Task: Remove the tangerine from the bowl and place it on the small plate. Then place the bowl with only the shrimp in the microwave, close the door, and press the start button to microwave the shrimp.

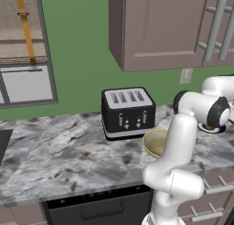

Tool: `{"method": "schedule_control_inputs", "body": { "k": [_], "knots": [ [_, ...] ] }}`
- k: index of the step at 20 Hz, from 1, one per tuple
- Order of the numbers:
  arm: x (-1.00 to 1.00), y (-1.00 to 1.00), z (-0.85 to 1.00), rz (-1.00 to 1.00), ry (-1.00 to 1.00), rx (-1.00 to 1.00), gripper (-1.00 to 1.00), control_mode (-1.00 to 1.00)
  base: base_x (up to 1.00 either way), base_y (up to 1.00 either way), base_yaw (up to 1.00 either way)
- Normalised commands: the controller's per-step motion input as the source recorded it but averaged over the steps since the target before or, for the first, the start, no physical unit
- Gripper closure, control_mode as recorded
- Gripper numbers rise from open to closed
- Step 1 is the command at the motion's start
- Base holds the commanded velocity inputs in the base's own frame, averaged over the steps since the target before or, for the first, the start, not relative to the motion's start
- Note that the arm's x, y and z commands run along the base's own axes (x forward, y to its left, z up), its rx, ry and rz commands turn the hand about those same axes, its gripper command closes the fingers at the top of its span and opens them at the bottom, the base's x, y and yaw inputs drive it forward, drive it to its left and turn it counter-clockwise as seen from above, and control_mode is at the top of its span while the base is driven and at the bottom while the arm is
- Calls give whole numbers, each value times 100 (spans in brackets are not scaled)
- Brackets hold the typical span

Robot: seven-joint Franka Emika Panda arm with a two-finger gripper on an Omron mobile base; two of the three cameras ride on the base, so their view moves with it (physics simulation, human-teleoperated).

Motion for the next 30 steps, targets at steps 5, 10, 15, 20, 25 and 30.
{"method": "schedule_control_inputs", "body": {
  "k": [5, 10, 15, 20, 25, 30],
  "knots": [
    [-71, 57, 26, 0, -14, 0, -100, -100, 0, 0, 0],
    [-56, 71, 5, 0, -5, -1, -100, -100, 0, 0, 0],
    [-34, 88, -1, 1, 0, 0, -100, -100, 0, 0, 0],
    [-5, 87, 0, 2, 0, 0, -100, -100, 0, 0, 0],
    [0, 76, -2, 5, 0, 0, -100, -100, 0, 0, 0],
    [0, 51, -1, 6, 0, 0, -100, -100, 0, 0, 0]
  ]
}}
